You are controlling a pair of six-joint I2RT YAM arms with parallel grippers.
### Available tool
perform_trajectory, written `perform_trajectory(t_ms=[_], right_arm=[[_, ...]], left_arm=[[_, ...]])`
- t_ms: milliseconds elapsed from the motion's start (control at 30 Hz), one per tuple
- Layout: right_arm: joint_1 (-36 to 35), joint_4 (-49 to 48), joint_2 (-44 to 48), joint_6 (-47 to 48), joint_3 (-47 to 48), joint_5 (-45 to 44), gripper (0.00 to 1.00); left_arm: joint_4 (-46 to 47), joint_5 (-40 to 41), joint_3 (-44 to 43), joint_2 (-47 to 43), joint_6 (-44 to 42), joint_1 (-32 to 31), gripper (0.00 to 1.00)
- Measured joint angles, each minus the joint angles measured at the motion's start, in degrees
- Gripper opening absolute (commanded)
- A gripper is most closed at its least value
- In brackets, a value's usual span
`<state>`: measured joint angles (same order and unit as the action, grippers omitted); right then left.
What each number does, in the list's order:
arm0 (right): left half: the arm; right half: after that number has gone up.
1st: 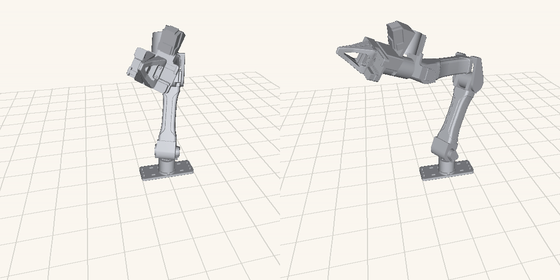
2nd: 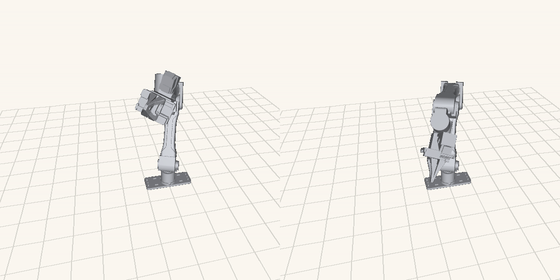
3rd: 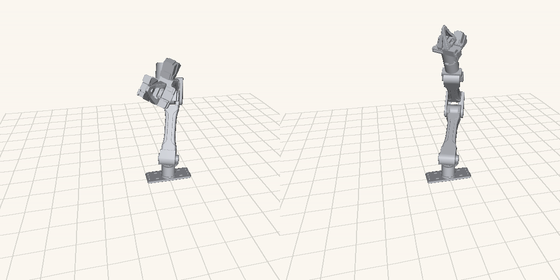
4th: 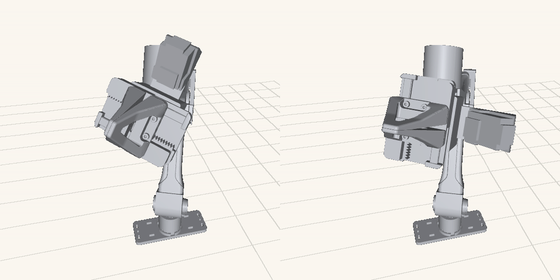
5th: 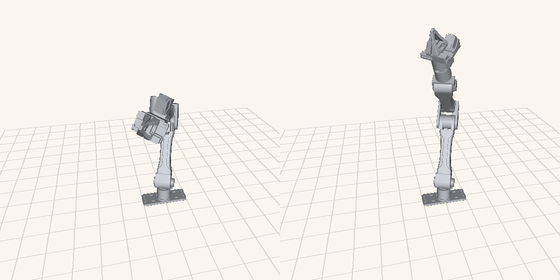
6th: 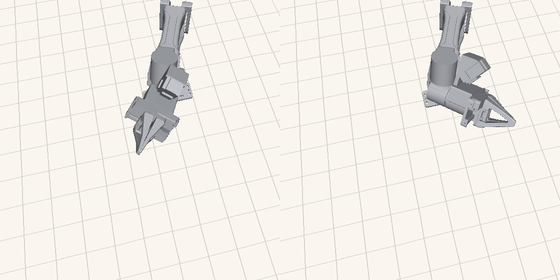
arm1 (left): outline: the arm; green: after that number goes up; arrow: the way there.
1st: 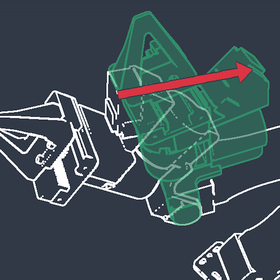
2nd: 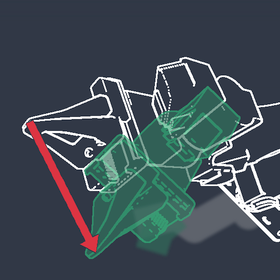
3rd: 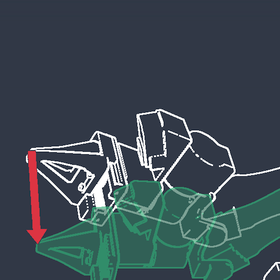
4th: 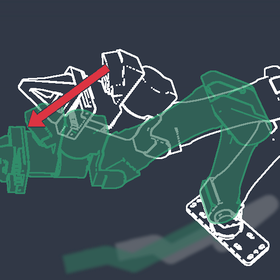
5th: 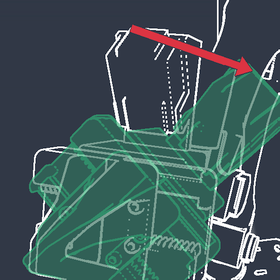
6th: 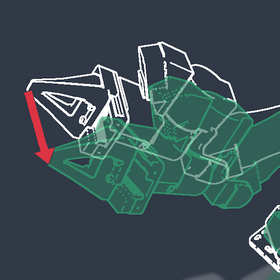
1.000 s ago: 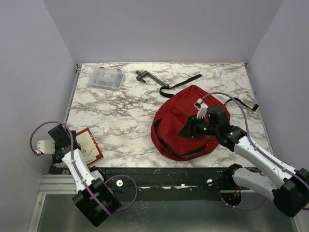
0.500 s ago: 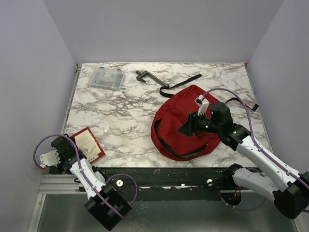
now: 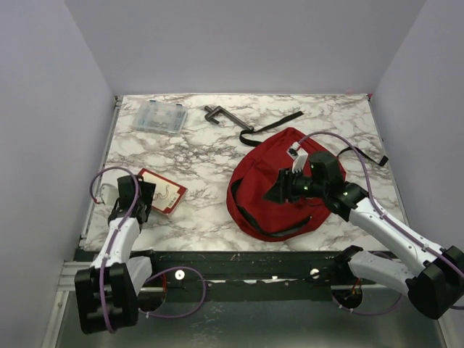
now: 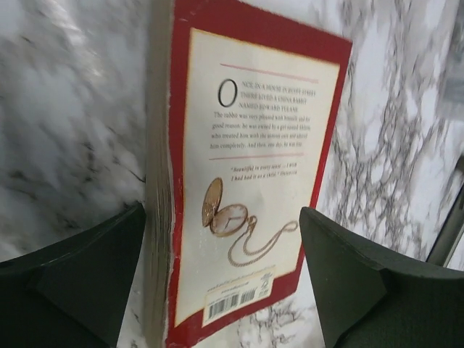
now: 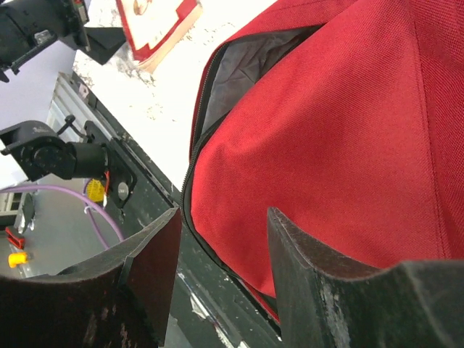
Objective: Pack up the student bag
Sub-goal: Move the book to the center of the board.
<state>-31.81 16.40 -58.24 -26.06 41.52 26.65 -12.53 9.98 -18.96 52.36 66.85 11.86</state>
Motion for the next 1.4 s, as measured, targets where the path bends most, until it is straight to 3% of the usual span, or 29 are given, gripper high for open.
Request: perform_trajectory(t_ms=[133, 333, 533, 633, 733, 833, 1000, 1067, 1167, 1233, 1400], right_arm=[[0.0, -0.6, -1.0, -1.2, 0.8, 0.0, 0.55], [0.0, -2.0, -2.0, -2.8, 1.9, 0.0, 0.55], [-0.6, -4.0, -3.7, -4.9, 1.9, -0.3, 0.55], [-2.9, -4.4, -5.8, -5.4, 2.8, -1.6, 0.55], [-5.9, -4.4, -8.9, -5.4, 5.4, -3.1, 0.55], [-8.5, -5.1, -11.6, -5.4, 8.0, -4.7, 0.55], [-13.4, -6.5, -16.3, -4.7, 12.6, -8.8, 0.55], [-15.2, -6.7, -18.7, -4.0, 14.5, -10.1, 0.55], [-16.8, -8.0, -22.4, -3.5, 17.3, -11.1, 0.56], [-17.2, -9.7, -25.0, -3.5, 18.8, -11.3, 0.58], [-17.4, -17.6, -35.3, -5.9, 24.2, -12.3, 0.63]], left_arm=[[0.9, -0.1, -3.8, 6.9, 0.9, -6.6, 0.87], [2.0, -0.1, -5.4, 10.4, 1.7, -8.3, 0.76], [0.7, -0.1, -4.9, 9.5, 1.3, -8.6, 0.4], [0.2, 0.0, -4.3, 7.8, 0.5, -8.6, 0.27], [0.1, 0.0, -4.2, 6.7, -0.8, -8.6, 0.08], [0.0, -0.1, -4.3, 6.5, -2.3, -8.6, 0.02], [0.0, -0.5, -4.9, 6.9, -4.3, -8.6, 0.03], [0.0, -1.0, -4.9, 7.0, -4.4, -8.6, 0.16], [0.0, -2.3, -4.9, 7.0, -3.8, -8.6, 0.44], [-0.2, -3.2, -4.9, 6.8, -3.5, -8.6, 0.59], [-2.7, -5.3, -5.3, 6.7, -2.9, -7.5, 0.78]])
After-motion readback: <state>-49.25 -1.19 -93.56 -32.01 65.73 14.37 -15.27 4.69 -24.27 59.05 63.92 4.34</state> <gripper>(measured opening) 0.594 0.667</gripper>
